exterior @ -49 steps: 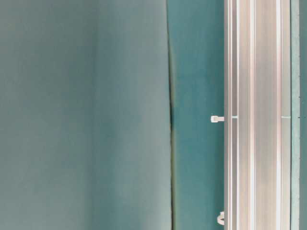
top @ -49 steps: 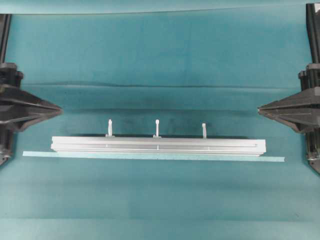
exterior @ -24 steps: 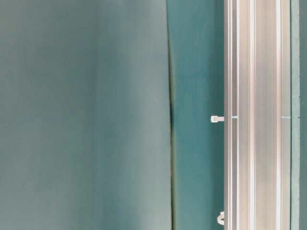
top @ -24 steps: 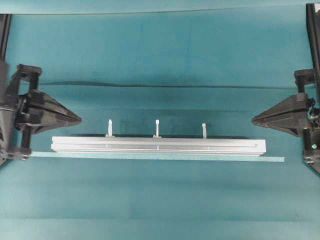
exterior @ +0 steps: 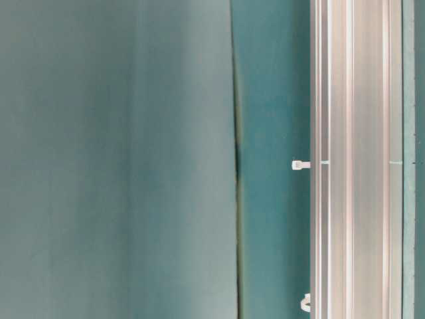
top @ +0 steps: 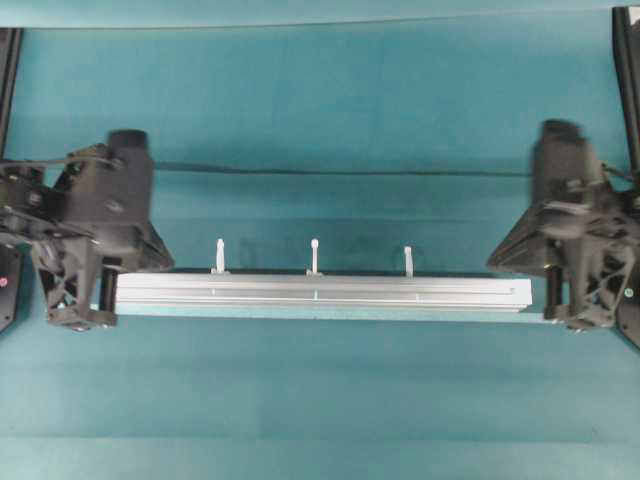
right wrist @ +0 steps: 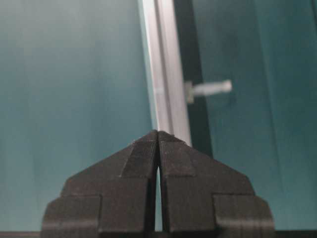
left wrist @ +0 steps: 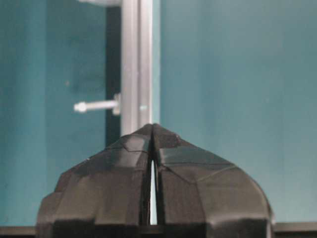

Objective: Lift the large metal rail with both hands.
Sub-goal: 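Move both grippers down toward the two ends of the silver rail, then close both grippers on the silver rail near each end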

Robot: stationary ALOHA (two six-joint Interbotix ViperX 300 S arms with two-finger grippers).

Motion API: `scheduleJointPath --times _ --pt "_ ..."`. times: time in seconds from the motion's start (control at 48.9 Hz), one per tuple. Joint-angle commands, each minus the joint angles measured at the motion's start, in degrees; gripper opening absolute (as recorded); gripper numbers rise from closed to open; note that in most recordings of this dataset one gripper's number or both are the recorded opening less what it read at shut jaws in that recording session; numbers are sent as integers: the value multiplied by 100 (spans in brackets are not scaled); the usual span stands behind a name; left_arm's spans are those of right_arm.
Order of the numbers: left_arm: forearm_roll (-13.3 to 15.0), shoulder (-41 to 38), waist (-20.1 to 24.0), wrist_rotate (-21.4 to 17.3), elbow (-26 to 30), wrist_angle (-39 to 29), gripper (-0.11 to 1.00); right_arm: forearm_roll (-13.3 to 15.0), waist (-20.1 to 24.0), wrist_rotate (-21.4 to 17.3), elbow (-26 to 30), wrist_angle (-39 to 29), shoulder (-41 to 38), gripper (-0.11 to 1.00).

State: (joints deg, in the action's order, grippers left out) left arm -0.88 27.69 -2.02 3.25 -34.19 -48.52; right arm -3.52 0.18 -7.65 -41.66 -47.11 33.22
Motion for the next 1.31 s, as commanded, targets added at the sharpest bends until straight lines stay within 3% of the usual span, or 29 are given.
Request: scheduleJointPath --times 0.0,0.245,0.49,0.593,0.654,0.756,0.858,0.94,1.001,1.063,1.287 --pt "-18 -114 -9 -18 272 -264 -2 -9 9 -35 316 -413 -325 0" --pt "-35 -211 -9 -35 352 -466 -2 70 9 -9 721 -861 -835 0" --pt "-35 -176 -35 -62 308 -439 -2 220 9 141 729 -967 -879 1" --pt "-35 -176 -35 -62 299 -439 0 202 18 193 721 -958 -879 7" --pt "-35 -176 -35 -53 290 -439 4 193 9 193 703 -923 -888 17" --pt "-35 -176 -26 -18 229 -448 19 167 18 149 633 -888 -949 44" --pt "-35 -202 -35 -18 53 -422 48 193 62 185 492 -853 -1037 74" --pt "-35 -264 -35 18 -88 -378 73 202 149 272 439 -835 -1125 91" --pt "-35 -360 -35 18 -149 -369 89 202 176 325 448 -844 -1195 96" --pt "-35 -448 -35 -9 -185 -325 98 202 193 352 448 -835 -1248 97" --pt "-62 -756 -9 -62 -281 -141 99 316 185 369 413 -835 -1450 97"
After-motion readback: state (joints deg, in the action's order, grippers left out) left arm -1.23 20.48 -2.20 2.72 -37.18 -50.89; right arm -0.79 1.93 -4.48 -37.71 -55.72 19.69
